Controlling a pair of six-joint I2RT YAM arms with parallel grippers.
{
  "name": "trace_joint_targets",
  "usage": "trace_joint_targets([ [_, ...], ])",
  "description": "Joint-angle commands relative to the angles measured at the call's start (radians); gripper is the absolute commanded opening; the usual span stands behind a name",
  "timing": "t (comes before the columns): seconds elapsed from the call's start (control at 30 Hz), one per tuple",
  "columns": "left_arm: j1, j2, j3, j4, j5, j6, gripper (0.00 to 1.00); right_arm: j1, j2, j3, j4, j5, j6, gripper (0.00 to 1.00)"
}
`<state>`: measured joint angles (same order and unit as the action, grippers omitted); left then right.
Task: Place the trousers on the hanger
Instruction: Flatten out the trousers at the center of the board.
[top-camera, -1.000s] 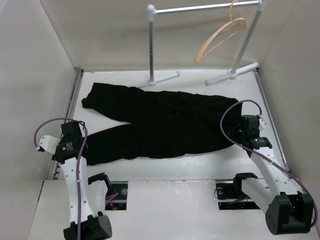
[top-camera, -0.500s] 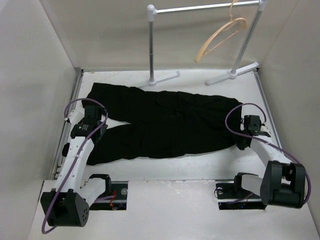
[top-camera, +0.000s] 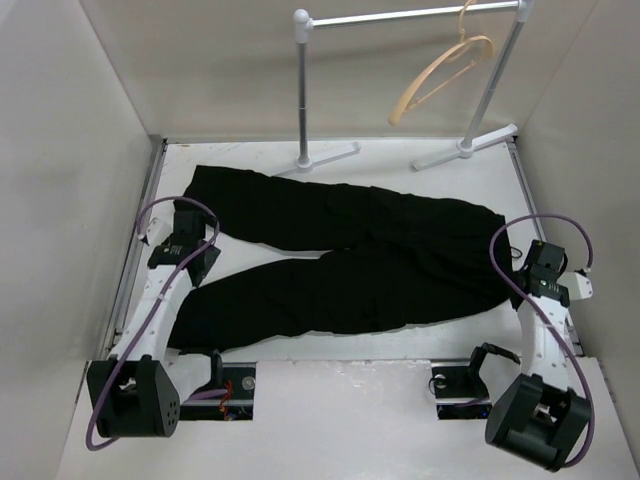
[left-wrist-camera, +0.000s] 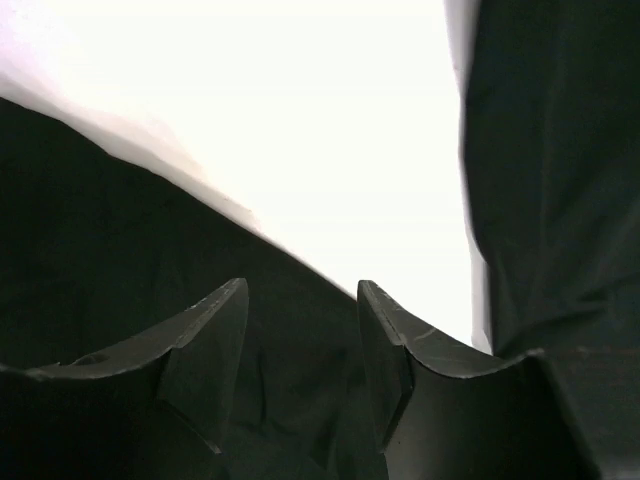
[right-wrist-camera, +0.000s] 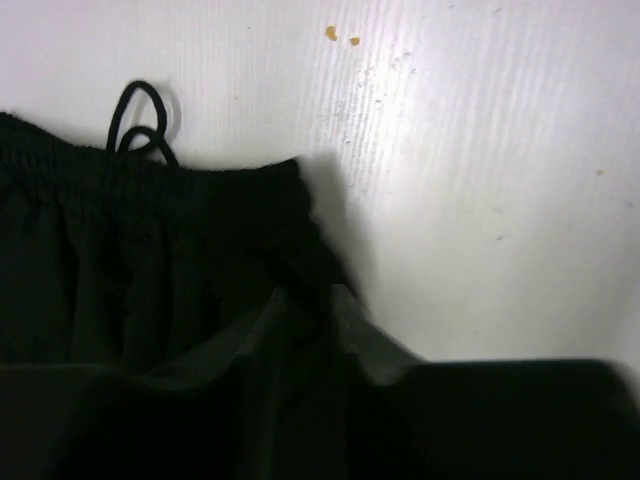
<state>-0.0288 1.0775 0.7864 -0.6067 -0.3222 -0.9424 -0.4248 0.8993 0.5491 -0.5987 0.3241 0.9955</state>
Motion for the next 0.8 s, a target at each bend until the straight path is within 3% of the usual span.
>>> trace_joint_targets([
  [0.0, 0.049, -0.048, -0.050, -0.013, 0.000, 0.025, 0.46, -0.012, -0.057, 0.006, -0.076, 0.066, 0.014, 0.49],
  [0.03, 0.071, -0.053, -0.061, -0.022, 0.003, 0.036, 0.47, -0.012, -0.071, -0.001, -0.067, 0.058, 0.000, 0.68],
  [0.07, 0.103, -0.062, -0.076, -0.040, 0.014, 0.051, 0.49, -0.007, -0.083, 0.006, -0.061, 0.053, -0.026, 0.79],
  [0.13, 0.149, -0.067, -0.102, -0.050, 0.034, 0.071, 0.54, 0.055, -0.134, 0.029, -0.078, 0.050, -0.050, 0.88],
  [0.3, 0.218, -0.007, -0.130, -0.016, 0.029, 0.100, 0.56, 0.235, -0.263, 0.049, -0.114, 0.053, -0.112, 0.85],
  [0.5, 0.221, 0.154, -0.134, 0.067, 0.000, 0.100, 0.55, 0.499, -0.349, -0.003, -0.102, -0.042, -0.084, 0.82],
  [0.6, 0.226, 0.238, -0.150, 0.116, -0.014, 0.099, 0.46, 0.608, -0.338, -0.002, -0.095, -0.062, -0.075, 0.82],
  [0.7, 0.235, 0.266, -0.157, 0.157, -0.021, 0.100, 0.18, 0.662, -0.344, -0.003, -0.075, -0.072, -0.074, 0.81],
  [0.77, 0.249, 0.254, -0.138, 0.162, -0.021, 0.100, 0.06, 0.677, -0.344, -0.003, -0.061, -0.085, -0.078, 0.80],
])
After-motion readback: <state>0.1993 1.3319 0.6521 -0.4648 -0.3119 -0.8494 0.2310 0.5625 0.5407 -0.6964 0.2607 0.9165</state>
